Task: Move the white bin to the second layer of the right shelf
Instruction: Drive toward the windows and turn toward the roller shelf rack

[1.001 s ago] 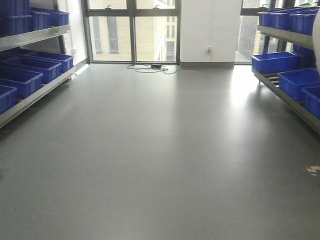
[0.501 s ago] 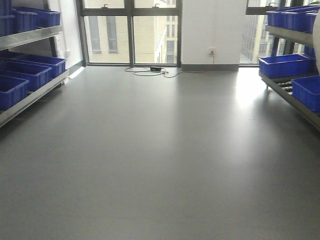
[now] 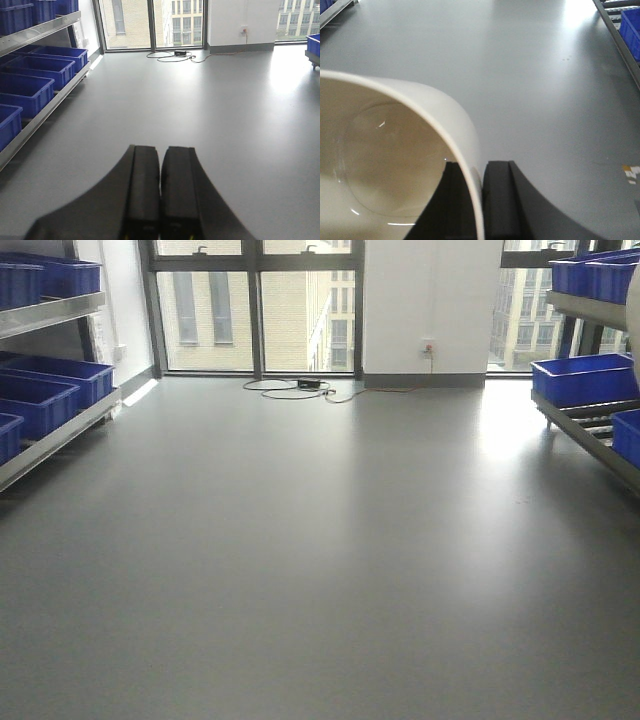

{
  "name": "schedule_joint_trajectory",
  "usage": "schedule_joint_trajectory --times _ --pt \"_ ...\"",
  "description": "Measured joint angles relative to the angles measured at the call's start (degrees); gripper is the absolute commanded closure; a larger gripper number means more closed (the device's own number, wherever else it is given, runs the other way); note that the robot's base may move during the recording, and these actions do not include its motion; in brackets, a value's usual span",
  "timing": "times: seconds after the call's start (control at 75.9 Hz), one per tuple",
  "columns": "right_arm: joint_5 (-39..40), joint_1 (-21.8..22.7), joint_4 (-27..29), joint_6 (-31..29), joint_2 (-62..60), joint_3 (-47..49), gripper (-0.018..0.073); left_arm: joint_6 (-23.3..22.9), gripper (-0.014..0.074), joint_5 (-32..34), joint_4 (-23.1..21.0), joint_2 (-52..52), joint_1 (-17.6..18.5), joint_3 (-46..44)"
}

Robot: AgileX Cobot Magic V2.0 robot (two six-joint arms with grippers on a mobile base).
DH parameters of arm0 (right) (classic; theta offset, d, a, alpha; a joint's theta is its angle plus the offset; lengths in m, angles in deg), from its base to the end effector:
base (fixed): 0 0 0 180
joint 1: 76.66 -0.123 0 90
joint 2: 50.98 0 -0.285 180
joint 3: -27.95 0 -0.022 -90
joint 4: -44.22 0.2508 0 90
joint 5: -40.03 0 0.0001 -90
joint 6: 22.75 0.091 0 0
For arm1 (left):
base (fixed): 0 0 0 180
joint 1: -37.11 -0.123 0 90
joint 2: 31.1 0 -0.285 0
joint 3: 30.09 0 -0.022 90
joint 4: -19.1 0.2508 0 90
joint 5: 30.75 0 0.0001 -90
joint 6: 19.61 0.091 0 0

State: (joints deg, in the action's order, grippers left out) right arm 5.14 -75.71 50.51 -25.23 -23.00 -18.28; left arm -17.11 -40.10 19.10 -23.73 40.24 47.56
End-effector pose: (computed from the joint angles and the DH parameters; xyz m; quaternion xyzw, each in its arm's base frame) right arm 0.0696 0.0046 0.3166 0.0076 0.8136 0.0343 0.5804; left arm 0.0559 -0.0031 0.1962 0.0360 0.7327 -0.0037 0.6796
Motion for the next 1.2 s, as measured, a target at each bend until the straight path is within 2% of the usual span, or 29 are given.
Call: schedule_joint_trajectory --times 1.199 --pt "0.0 0.0 0.02 0.0 0.0 0.0 0.0482 0.0 0.0512 0.0 0.0 0.0 0.0 0.0"
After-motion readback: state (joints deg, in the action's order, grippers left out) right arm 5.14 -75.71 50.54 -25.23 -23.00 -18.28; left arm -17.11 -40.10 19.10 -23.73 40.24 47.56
